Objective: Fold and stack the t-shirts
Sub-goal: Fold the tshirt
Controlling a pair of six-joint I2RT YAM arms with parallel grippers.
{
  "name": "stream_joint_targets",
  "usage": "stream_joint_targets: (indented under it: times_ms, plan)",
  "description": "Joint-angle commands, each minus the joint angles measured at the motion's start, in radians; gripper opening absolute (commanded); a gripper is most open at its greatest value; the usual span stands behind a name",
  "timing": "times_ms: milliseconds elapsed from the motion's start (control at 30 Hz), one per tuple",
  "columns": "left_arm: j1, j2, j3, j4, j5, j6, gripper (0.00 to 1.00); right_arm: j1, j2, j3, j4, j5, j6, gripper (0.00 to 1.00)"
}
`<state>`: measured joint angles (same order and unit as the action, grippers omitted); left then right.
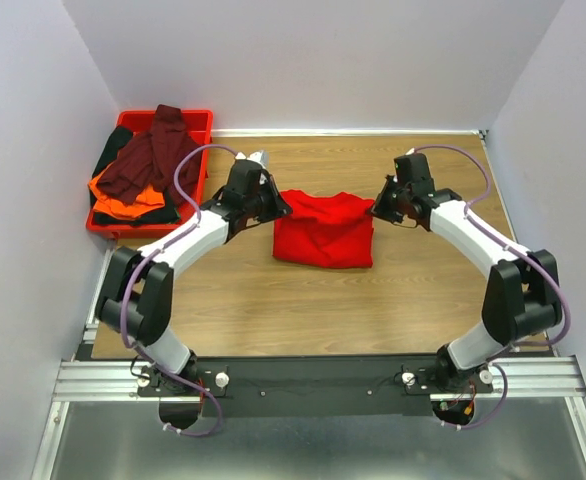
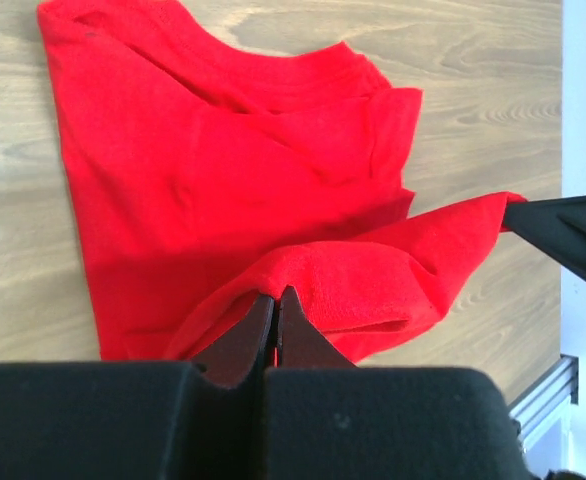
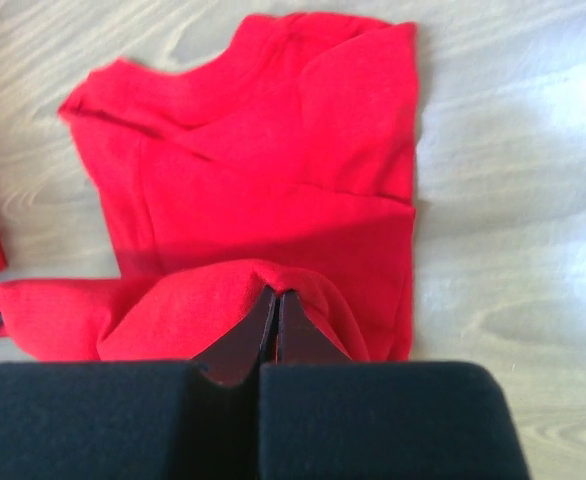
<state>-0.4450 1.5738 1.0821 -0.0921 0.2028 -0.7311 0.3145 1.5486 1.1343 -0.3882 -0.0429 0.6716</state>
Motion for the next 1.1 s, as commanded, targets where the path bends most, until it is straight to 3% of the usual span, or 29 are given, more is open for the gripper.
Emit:
stream_joint_targets:
  times_ms: [0,567,633,700,767,800,833,867,900,1067]
  plan:
    - [0.011,0.08,0.084,0.045,0.018,-0.01,0.0,-0.031,0.068,0.065,0.037,-0.003,-0.026,0.0]
    - [0.112,0.396,0.354,0.084,0.038,-0.033,0.0,-0.097,0.478,0.445,0.058,-0.084,-0.101,0.01]
    - [0.123,0.443,0.378,0.088,0.05,-0.024,0.0,-0.1,0.542,0.499,0.058,-0.094,-0.101,0.07]
    - [0.137,0.491,0.424,0.088,0.055,-0.013,0.0,-0.104,0.599,0.547,0.058,-0.103,-0.107,0.2]
    - [0.147,0.503,0.415,0.148,0.07,-0.017,0.09,-0.109,0.628,0.576,0.055,-0.1,-0.116,0.37]
    - [0.163,0.503,0.408,0.17,0.078,-0.021,0.26,-0.11,0.64,0.591,0.057,-0.097,-0.119,0.43]
    - [0.169,0.499,0.395,0.186,0.083,-0.022,0.34,-0.115,0.65,0.608,0.058,-0.092,-0.121,0.55]
    - [0.175,0.49,0.391,0.208,0.083,-0.011,0.44,-0.126,0.648,0.613,0.058,-0.084,-0.122,0.6]
    - [0.183,0.482,0.388,0.212,0.078,-0.005,0.6,-0.129,0.644,0.614,0.057,-0.069,-0.125,0.62]
    - [0.215,0.396,0.36,0.174,-0.018,0.007,0.64,-0.134,0.55,0.555,0.058,-0.038,-0.138,0.62]
